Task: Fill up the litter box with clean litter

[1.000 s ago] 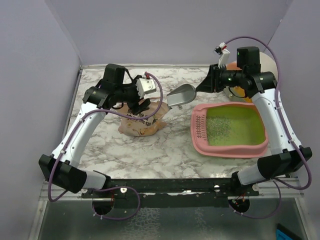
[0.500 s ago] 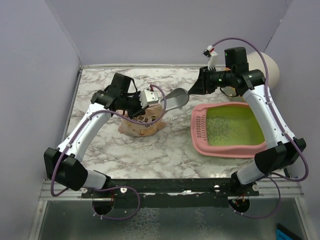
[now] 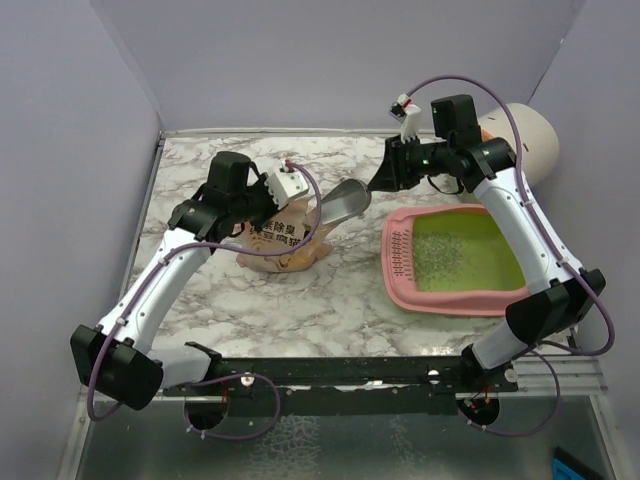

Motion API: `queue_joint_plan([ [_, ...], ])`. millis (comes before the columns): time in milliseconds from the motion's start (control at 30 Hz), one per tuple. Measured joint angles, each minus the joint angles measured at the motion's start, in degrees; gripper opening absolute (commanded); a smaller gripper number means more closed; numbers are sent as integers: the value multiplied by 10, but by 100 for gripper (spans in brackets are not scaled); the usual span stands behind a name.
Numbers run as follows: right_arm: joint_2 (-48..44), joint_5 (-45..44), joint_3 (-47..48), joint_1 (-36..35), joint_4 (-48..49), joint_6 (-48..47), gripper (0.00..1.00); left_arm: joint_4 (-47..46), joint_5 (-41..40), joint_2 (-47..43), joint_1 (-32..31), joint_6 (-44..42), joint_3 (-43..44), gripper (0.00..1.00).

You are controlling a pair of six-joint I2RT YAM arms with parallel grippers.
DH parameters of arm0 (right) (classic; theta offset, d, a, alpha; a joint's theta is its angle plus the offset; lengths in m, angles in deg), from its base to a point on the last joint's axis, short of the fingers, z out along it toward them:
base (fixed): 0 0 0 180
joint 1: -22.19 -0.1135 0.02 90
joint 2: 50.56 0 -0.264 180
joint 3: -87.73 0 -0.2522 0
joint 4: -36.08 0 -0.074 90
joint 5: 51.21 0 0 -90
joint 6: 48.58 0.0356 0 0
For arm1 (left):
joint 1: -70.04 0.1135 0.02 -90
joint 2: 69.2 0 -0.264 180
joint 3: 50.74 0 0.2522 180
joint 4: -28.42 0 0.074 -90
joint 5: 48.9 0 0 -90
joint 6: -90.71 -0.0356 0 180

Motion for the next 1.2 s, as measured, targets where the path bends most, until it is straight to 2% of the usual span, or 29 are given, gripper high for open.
queue_joint_plan([
  [400,8,-5,12,0,0,0,1,-86,-1,-51,-1,57,-49,0],
  [700,11,-5,9,-13,0,0,1,-108,2,-90,-1,79,-83,0],
  [900,40,-14,9,-49,6,4,1,-137,8,-105,-1,100,-108,0],
  [1200,95,-82,22,-118,21,22,1,-180,20,-119,-1,141,-138,0],
])
